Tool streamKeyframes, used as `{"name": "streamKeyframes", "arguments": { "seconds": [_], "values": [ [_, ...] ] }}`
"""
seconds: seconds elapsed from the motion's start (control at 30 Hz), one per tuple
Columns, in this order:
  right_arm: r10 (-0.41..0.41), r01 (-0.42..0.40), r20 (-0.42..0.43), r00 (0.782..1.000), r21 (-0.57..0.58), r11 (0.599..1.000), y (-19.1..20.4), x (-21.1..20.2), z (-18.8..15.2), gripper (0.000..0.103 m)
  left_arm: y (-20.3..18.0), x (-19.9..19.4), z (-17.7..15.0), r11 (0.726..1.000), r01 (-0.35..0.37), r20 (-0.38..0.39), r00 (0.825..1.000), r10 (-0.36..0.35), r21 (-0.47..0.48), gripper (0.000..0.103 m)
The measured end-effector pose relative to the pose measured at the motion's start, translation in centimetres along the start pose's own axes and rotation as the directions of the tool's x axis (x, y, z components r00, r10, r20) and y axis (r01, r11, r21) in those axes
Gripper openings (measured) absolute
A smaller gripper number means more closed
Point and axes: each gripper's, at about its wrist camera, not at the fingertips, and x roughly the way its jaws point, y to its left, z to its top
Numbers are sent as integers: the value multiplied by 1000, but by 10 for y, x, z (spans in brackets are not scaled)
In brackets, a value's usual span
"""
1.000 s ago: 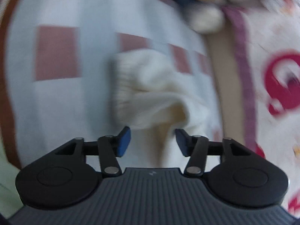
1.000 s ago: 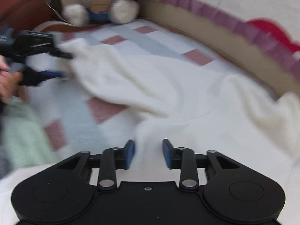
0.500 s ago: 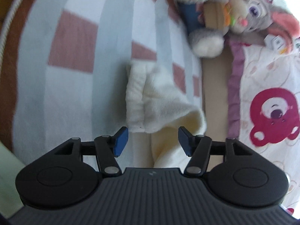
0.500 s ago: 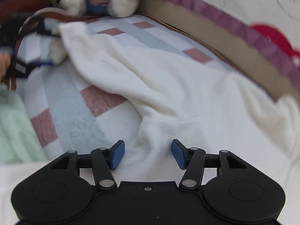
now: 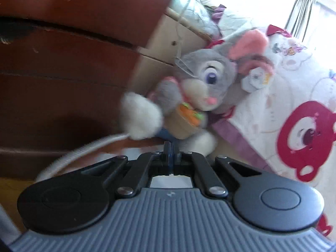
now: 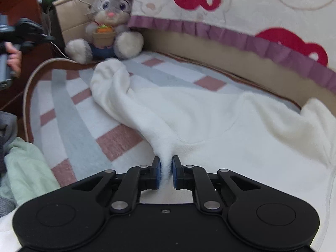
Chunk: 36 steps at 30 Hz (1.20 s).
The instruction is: Fold clothes
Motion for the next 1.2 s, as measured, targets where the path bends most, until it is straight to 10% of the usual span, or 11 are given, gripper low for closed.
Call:
{"name": "streamKeyframes", "arguments": {
  "seconds": [0.27, 0.4, 0.6, 0.8, 0.9, 0.97, 1.07, 1.2],
  "values": [
    [-49, 34, -91, 995, -168, 985, 29, 14, -17, 13, 7, 32, -73, 996, 77, -375, 923, -92, -55, 3],
    [-64, 44, -98, 993, -190, 981, 26, 10, -24, 10, -43, 51, -99, 976, 206, -468, 871, -151, 68, 26],
    [-25, 22, -112, 993, -28, 999, 18, 7, -20, 14, -100, 95, -113, 982, 186, -484, 862, -151, 26, 50],
    [-31, 34, -117, 993, 30, 999, 20, 10, -23, 21, -138, 125, -136, 979, 96, -443, 897, -6, 180, 52],
    [-10, 19, -107, 994, 82, 996, 20, 11, -24, 39, -146, 126, -147, 944, 155, -489, 873, 8, 291, 36],
    [-46, 53, -102, 994, 71, 996, 24, 9, -22, 44, -150, 111, -141, 888, 191, -455, 890, 23, 418, 5],
    [-79, 82, -68, 995, 38, 996, 28, -2, -22, 46, -145, 61, -114, 802, 186, -258, 965, -40, 568, 5],
    [-40, 41, -27, 999, 35, 999, 18, -18, -23, 48, -107, 18, -98, 825, 128, -161, 986, -46, 550, 5]
  ]
}}
